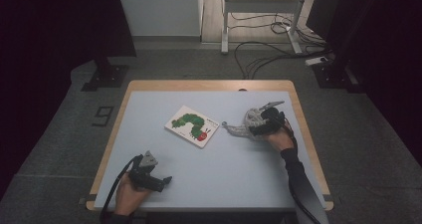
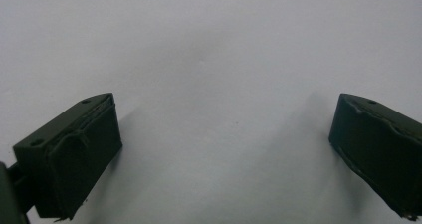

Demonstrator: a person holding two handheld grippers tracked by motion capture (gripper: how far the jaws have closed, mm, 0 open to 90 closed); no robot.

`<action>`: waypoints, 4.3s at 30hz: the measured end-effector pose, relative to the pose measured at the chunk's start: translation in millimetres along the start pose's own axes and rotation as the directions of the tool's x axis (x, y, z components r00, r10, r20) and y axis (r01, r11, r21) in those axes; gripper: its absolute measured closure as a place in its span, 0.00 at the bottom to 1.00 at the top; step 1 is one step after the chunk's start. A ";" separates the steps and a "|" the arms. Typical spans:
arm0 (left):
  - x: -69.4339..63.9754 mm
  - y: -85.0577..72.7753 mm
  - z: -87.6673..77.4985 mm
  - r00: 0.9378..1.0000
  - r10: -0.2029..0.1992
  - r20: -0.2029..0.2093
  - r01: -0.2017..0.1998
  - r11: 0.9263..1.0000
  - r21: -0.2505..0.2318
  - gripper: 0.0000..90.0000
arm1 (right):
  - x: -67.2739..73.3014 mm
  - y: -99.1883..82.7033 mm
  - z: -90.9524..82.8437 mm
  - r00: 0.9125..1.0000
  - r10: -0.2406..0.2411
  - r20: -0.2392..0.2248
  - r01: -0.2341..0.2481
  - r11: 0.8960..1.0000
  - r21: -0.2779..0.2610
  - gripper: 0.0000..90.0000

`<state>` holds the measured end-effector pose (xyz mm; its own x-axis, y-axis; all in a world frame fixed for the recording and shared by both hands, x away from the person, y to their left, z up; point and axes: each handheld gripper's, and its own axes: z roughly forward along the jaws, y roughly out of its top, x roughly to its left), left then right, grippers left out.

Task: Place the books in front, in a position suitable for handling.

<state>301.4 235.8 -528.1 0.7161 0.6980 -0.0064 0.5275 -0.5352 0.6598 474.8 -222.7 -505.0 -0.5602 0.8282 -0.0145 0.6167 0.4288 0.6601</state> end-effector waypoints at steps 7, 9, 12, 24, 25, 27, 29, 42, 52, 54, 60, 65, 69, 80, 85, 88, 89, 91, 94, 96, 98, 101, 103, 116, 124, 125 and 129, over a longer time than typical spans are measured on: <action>0.0 0.0 0.0 1.000 0.000 0.000 0.000 1.000 0.000 0.00 | -1.3 -3.5 8.0 1.000 0.017 -0.020 -0.017 1.000 0.022 0.14; 0.0 0.0 0.0 1.000 0.000 0.000 0.000 1.000 0.000 0.00 | -1.9 -4.3 7.4 0.999 0.031 -0.026 -0.031 0.999 0.021 0.17; 0.0 0.0 0.0 1.000 0.000 0.000 0.000 1.000 0.000 0.00 | -2.7 -5.8 5.0 0.997 0.054 -0.049 -0.053 0.998 0.018 0.33; 0.2 0.0 0.0 1.000 -0.001 0.001 0.001 1.000 0.001 0.00 | 1.7 -3.6 -6.4 0.996 0.057 -0.068 -0.056 0.998 0.020 0.60; 0.2 0.0 0.0 1.000 -0.001 0.001 0.001 1.000 0.001 0.00 | 1.9 -3.7 -8.2 0.996 0.052 -0.070 -0.051 0.999 0.018 0.60; 0.1 0.0 0.0 1.000 -0.001 0.000 0.001 1.000 0.000 0.00 | 3.3 -4.3 -12.7 0.997 0.045 -0.068 -0.043 0.999 0.018 0.61; 0.2 0.0 0.0 1.000 -0.001 0.001 0.001 1.000 0.000 0.00 | 3.9 -5.4 -18.3 0.997 0.040 -0.069 -0.040 0.999 0.009 0.61; 0.2 0.0 0.0 1.000 -0.001 0.001 0.001 1.000 0.001 0.00 | 13.8 -13.5 -60.6 0.995 0.008 -0.101 -0.012 0.999 -0.040 0.63; 0.3 0.1 0.0 1.000 -0.002 0.001 0.002 1.000 0.002 0.00 | 28.0 -30.7 -101.1 0.992 -0.027 -0.123 0.018 0.997 -0.071 0.63; 0.3 0.1 0.0 1.000 -0.002 0.002 0.001 1.000 0.002 0.00 | 30.9 -35.1 -107.0 0.992 -0.033 -0.125 0.024 0.997 -0.073 0.63; 0.3 0.1 0.0 1.000 -0.001 0.002 0.001 1.000 0.002 0.00 | 38.0 -50.3 -121.1 0.991 -0.045 -0.128 0.035 0.996 -0.079 0.63; 0.3 0.2 0.0 1.000 -0.001 0.001 0.001 1.000 0.003 0.00 | 41.8 -62.5 -129.6 0.991 -0.053 -0.126 0.043 0.996 -0.082 0.63; 0.2 0.3 0.0 1.000 -0.002 0.001 0.002 1.000 0.003 0.00 | 43.4 -75.8 -135.9 0.992 -0.052 -0.115 0.043 0.996 -0.079 0.63; 0.5 0.5 0.0 1.000 -0.003 0.004 0.003 1.000 0.004 0.00 | 41.9 -116.9 -124.8 0.997 -0.024 -0.076 0.020 0.998 -0.054 0.62; 0.4 0.6 0.0 1.000 -0.003 0.003 0.003 1.000 0.005 0.00 | 41.0 -129.1 -112.2 0.996 -0.009 -0.089 0.007 0.999 -0.032 0.60; 0.3 0.6 0.0 1.000 -0.003 0.003 0.003 1.000 0.005 0.00 | 40.0 -130.6 -112.8 0.996 -0.007 -0.094 0.003 0.999 -0.040 0.54; 0.3 0.6 0.0 1.000 -0.003 0.003 0.003 1.000 0.005 0.00 | 40.0 -130.6 -112.8 0.996 -0.007 -0.094 0.003 0.999 -0.040 0.54; 0.2 0.6 0.1 1.000 -0.003 0.003 0.003 1.000 0.005 0.00 | 40.6 -129.2 -113.0 0.996 -0.016 -0.089 0.013 0.999 -0.039 0.45; 0.1 0.7 0.0 1.000 -0.006 0.002 0.006 1.000 0.004 0.00 | 40.9 -125.2 -114.7 0.996 -0.010 -0.087 0.006 0.999 -0.046 0.31; 0.1 0.8 -0.1 1.000 -0.007 0.002 0.007 1.000 0.005 0.00 | 40.8 -122.6 -115.9 0.996 -0.010 -0.091 0.004 0.998 -0.060 0.24; 2.1 1.8 -0.7 1.000 -0.016 0.015 0.016 1.000 0.000 0.00 | 42.1 -119.2 -116.7 0.996 -0.007 -0.084 0.001 0.998 -0.069 0.17; 7.6 4.5 -1.7 0.999 -0.034 0.023 0.034 0.999 -0.002 0.00 | 43.1 -112.3 -118.9 0.996 -0.002 -0.085 -0.004 0.997 -0.077 0.14; 11.9 7.5 -2.0 0.999 -0.032 0.017 0.032 0.999 0.000 0.00 | 44.2 -106.9 -120.8 0.996 0.002 -0.085 -0.011 0.995 -0.101 0.12; 41.0 43.8 -2.5 1.000 0.015 0.001 -0.015 1.000 -0.001 0.00 | 65.1 -76.8 -111.1 0.995 -0.050 -0.091 0.036 0.988 -0.149 0.00; 59.4 68.5 4.5 0.999 0.044 -0.001 -0.044 0.999 0.007 0.00 | 83.0 -58.4 -96.1 0.987 -0.088 -0.137 0.067 0.986 -0.152 0.00; 61.8 71.5 5.4 0.999 0.046 0.000 -0.046 0.999 0.004 0.00 | 84.5 -56.5 -94.4 0.987 -0.092 -0.135 0.071 0.985 -0.156 0.00; 71.9 85.4 11.5 0.998 0.066 -0.003 -0.066 0.998 0.005 0.00 | 90.7 -49.5 -87.9 0.982 -0.121 -0.144 0.098 0.983 -0.153 0.00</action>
<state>403.2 234.8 -480.9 0.7481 0.6624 0.0400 0.4811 -0.5828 0.6549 344.9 -200.6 -473.0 -0.7044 0.7096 0.0142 0.4666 0.4479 0.7627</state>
